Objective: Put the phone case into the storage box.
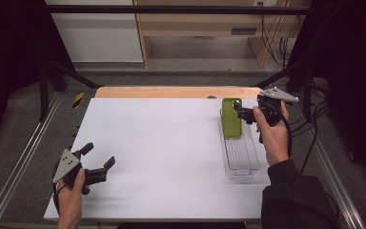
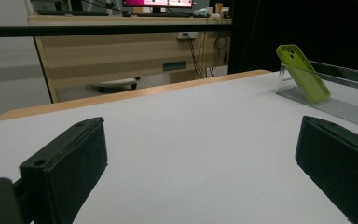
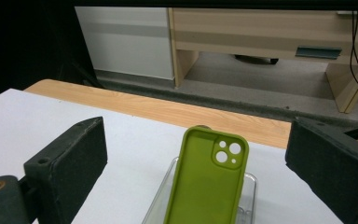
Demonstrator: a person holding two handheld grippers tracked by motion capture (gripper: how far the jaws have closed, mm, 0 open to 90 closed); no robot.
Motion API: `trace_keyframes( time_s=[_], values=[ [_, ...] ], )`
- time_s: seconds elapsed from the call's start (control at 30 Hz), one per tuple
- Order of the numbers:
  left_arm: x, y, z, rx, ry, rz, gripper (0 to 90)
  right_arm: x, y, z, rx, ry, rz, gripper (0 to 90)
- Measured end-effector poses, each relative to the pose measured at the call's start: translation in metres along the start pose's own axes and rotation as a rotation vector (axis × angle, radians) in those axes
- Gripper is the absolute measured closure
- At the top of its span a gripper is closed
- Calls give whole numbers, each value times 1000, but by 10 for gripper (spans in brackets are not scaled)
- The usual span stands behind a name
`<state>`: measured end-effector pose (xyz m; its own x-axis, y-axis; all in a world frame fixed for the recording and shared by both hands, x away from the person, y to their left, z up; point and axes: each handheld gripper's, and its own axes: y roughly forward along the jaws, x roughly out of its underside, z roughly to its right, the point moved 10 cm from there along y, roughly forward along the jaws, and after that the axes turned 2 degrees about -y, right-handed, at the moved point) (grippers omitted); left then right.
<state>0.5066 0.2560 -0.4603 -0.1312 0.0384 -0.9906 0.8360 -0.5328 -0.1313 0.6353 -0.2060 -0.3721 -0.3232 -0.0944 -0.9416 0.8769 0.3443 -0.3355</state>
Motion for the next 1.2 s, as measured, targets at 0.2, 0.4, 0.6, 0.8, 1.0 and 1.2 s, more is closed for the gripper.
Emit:
trace_keyframes(
  time_s=[0.2, 0.4, 0.6, 0.8, 1.0, 1.2],
  values=[
    [0, 0, 2, 1, 11, -7, 16, 3, -4, 5, 6, 20, 5, 56],
    [2, -2, 0, -2, 8, -8, 16, 5, -11, 7, 0, 23, 16, 55],
    [1, -2, -2, -2, 5, -6, 16, 7, -19, 6, -9, 22, 27, 53],
    [1, -3, -1, 1, 0, -2, 15, 8, -26, 2, -16, 14, 32, 51],
    [1, -2, 0, 1, 2, -5, 16, 12, -31, -3, -42, -16, 47, 39],
    [1, -3, -1, 0, 1, -4, 16, 16, -38, -2, -43, -17, 59, 39]
  ],
)
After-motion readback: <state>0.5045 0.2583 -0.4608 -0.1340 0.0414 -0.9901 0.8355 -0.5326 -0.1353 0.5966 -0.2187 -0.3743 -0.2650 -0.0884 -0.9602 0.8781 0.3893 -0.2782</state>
